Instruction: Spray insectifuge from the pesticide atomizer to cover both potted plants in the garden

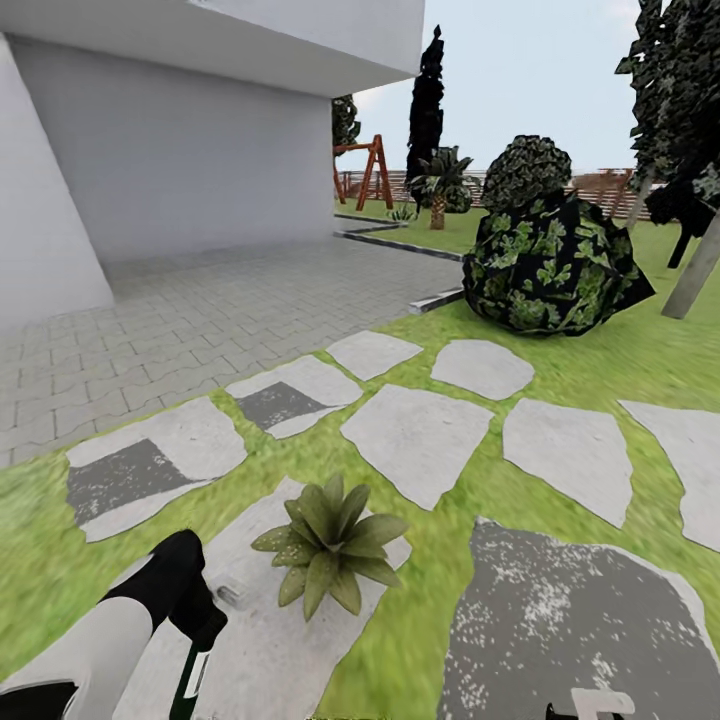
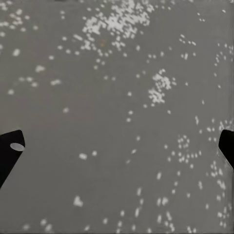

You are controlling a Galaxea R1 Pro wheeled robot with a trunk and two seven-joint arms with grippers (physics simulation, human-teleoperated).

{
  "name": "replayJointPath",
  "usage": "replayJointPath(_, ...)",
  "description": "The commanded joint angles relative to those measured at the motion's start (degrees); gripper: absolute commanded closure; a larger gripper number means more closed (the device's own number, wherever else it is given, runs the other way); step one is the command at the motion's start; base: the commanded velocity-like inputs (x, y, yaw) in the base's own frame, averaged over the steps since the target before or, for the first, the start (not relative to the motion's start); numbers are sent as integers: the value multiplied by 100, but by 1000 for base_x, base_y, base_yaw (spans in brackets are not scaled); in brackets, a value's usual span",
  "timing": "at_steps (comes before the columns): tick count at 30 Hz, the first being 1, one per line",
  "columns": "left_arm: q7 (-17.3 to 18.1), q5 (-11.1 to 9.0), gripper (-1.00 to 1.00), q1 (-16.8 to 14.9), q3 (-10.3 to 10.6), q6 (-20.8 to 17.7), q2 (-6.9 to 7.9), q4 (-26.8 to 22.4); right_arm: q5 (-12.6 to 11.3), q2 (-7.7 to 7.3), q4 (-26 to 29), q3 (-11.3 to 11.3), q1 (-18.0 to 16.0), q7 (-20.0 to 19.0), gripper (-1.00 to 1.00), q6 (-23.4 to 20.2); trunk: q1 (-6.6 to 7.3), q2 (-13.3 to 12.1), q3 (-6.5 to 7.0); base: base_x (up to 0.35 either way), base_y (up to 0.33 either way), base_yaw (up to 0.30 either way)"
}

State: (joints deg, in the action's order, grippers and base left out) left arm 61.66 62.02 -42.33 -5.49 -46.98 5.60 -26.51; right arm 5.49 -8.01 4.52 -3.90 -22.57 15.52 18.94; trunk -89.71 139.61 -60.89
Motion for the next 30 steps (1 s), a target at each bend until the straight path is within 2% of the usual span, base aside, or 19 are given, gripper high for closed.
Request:
replayJointPath(1,52,56,100,-15,-36,-37,-7,-9,58,1,-4,-41,-2,13,-100,13,2,2,-5,-21,-271,277)
replayJointPath(6,93,54,100,-156,-32,-52,-8,-4,58,-6,-2,-41,-2,13,-100,20,2,2,-5,81,-276,174)
replayJointPath(14,162,176,100,-185,25,-57,-10,-3,75,-25,-21,-32,-2,1,-100,22,2,2,-5,101,-286,9)
replayJointPath(22,164,188,100,-248,30,-57,-40,-3,60,-5,-4,-50,-2,12,-100,22,2,2,-7,2,-301,14)
replayJointPath(30,164,225,100,-265,58,-63,-30,-3,58,10,2,-50,-2,13,-100,22,2,2,-26,-30,-294,239)
